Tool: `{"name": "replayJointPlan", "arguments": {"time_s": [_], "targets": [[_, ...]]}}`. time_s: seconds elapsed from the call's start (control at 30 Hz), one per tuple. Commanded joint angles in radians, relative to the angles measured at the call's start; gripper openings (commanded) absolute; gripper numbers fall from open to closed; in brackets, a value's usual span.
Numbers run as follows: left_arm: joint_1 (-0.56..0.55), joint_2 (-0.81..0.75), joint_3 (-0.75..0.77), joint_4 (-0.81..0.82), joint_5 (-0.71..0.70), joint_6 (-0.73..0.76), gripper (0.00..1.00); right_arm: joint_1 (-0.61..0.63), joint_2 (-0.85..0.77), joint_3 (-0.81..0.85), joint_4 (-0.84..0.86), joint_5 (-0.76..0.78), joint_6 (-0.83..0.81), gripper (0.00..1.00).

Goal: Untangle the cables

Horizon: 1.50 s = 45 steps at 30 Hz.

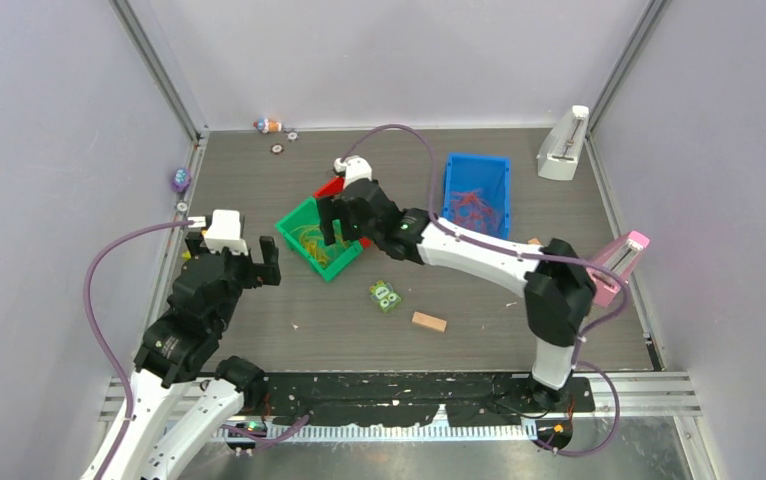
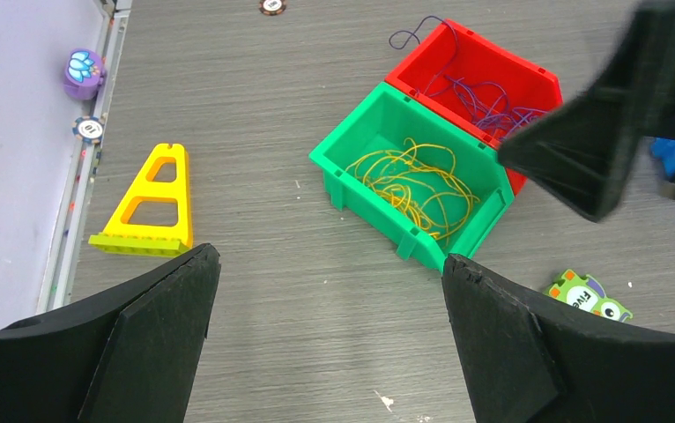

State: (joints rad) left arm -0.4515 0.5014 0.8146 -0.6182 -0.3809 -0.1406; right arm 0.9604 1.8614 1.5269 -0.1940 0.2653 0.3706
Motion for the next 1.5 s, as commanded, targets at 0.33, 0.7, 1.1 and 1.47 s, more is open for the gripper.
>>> {"name": "replayJointPlan", "arguments": {"time_s": [0.33, 0.7, 1.1, 1.47], "targets": [[0.004, 0.023, -0.011, 0.048, 0.026, 0.01, 0.99, -0.044, -0.585, -0.591, 0.182, 0.146, -0.131, 0.95], [0.004, 0.068, -0.05, 0.051, 0.11, -0.175, 1.0, -0.319, -1.076, -1.03, 0.337, 0.114, -0.13, 0.95], [0.004, 0.043, -0.469, 0.507, -0.194, -0.13, 1.0, -0.602, -1.12, -1.238, 0.574, 0.331, -0.255, 0.95], [0.058, 0.146, -0.642, 1.05, -0.24, 0.132, 1.0, -0.723, -0.874, -1.278, 0.852, 0.237, -0.383, 0.95]]}}
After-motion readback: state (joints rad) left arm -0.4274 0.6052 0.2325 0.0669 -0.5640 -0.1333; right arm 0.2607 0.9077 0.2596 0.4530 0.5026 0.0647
